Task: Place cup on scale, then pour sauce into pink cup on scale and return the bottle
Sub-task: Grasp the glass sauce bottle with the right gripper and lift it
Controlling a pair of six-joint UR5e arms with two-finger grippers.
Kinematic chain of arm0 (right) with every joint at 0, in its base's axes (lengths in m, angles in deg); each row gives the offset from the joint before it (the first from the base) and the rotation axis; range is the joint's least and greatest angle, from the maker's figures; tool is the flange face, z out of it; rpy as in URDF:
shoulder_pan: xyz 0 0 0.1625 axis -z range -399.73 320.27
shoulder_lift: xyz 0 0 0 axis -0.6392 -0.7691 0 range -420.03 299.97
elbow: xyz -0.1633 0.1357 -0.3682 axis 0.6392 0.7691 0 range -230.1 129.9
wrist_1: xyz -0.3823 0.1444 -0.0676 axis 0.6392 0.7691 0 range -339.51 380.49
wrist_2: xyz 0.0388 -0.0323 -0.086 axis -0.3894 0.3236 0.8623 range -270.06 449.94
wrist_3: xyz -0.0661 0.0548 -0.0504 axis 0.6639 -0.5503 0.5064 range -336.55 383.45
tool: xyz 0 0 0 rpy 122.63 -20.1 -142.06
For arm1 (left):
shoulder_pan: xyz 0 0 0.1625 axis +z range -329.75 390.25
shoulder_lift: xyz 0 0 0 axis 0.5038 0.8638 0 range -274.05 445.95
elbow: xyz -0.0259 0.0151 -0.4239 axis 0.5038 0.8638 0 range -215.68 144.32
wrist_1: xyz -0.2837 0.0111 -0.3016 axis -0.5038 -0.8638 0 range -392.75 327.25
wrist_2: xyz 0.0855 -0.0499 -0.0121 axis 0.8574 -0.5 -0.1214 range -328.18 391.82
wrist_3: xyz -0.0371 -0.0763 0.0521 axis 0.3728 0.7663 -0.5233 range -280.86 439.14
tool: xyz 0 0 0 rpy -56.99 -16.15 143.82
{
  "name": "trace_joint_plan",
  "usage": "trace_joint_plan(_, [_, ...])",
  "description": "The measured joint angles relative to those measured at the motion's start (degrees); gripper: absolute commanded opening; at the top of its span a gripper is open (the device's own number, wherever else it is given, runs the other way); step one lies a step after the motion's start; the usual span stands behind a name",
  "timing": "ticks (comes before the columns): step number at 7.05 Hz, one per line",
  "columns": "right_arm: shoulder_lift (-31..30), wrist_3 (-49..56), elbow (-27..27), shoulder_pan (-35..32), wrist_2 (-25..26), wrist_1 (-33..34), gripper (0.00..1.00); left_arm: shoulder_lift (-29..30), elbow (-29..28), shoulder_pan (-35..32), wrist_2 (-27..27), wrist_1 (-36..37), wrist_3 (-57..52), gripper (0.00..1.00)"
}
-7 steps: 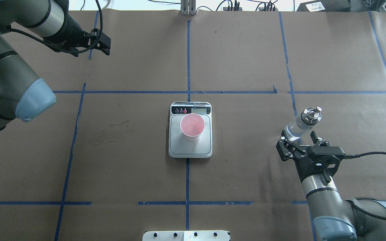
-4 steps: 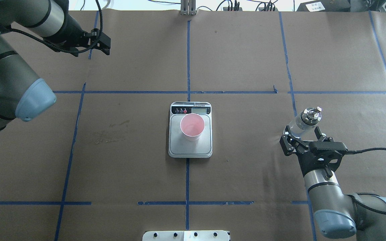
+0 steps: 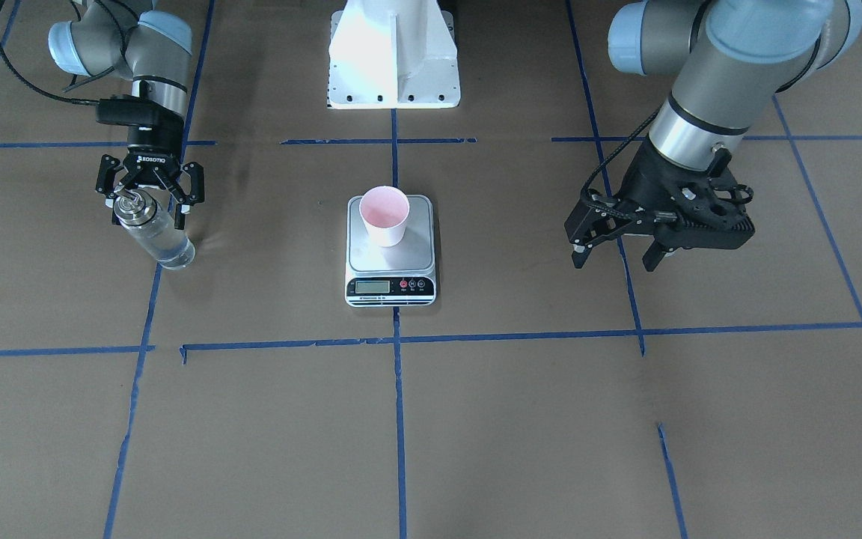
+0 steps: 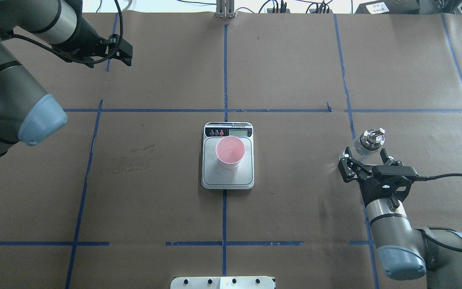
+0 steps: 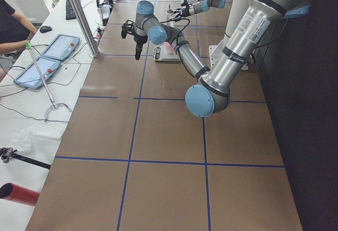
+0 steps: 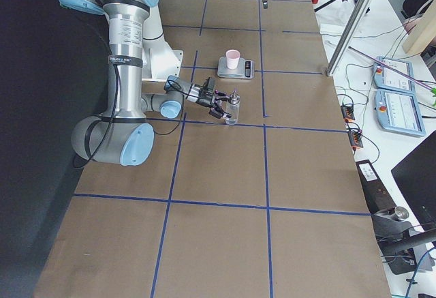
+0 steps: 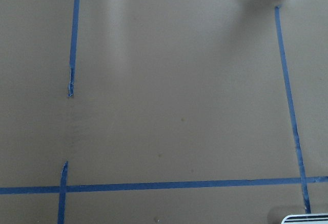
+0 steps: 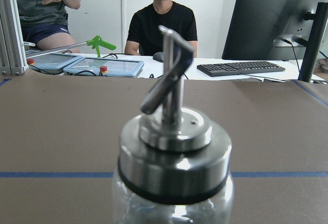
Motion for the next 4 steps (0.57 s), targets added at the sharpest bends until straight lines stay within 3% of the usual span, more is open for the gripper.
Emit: trace_joint_plan(4, [0.4,0.1,0.3,-0.1,-0.5,0.0,1.00,0.0,0.3,-0.1,0.0,0.2,0.1,0.99])
